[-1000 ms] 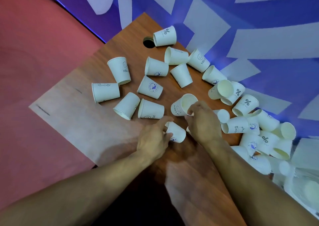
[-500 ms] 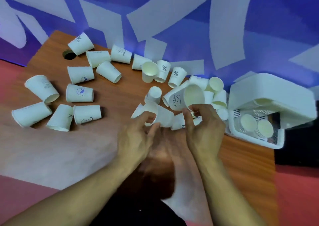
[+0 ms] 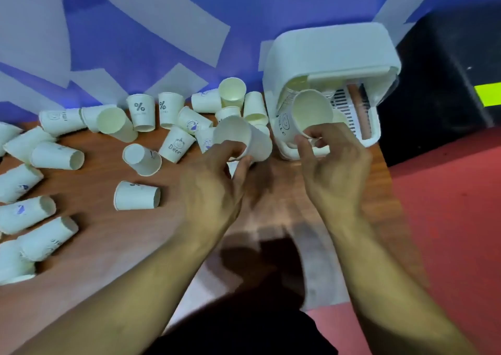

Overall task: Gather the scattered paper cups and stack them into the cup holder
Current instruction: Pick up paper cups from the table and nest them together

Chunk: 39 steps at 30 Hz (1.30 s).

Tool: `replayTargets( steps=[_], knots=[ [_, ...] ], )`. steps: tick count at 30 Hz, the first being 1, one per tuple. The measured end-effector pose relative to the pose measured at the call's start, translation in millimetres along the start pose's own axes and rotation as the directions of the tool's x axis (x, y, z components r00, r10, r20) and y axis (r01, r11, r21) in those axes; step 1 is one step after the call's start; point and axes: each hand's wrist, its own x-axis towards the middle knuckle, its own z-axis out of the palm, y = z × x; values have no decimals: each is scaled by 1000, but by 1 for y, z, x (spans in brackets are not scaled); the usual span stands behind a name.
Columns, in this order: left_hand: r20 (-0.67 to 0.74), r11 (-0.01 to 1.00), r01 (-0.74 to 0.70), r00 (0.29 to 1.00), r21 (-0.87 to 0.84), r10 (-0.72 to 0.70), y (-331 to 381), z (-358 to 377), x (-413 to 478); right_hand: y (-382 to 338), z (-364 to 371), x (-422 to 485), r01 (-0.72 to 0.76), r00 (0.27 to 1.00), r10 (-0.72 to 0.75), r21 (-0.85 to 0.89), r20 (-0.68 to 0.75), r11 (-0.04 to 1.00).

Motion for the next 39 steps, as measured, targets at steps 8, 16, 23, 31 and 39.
replayTargets(
  steps=[8,16,23,31,39],
  knots=[
    [174,996,-94,980,0,93,33,74,36,82,-25,24,-171,980,171,2,-99,985],
    [256,989,-145,956,1,140,35,120,63,123,-7,39,-242,965,244,37,-92,970],
    [303,971,-226,934,85,191,18,137,65,146,22,46,-214,974,217,-53,56,975],
    [432,965,-219,891,141,139,5,153,64,153,36,46,-218,962,234,-123,142,968],
    [471,960,-220,875,176,114,-1,169,66,162,52,46,-246,940,272,-146,206,958]
  ],
)
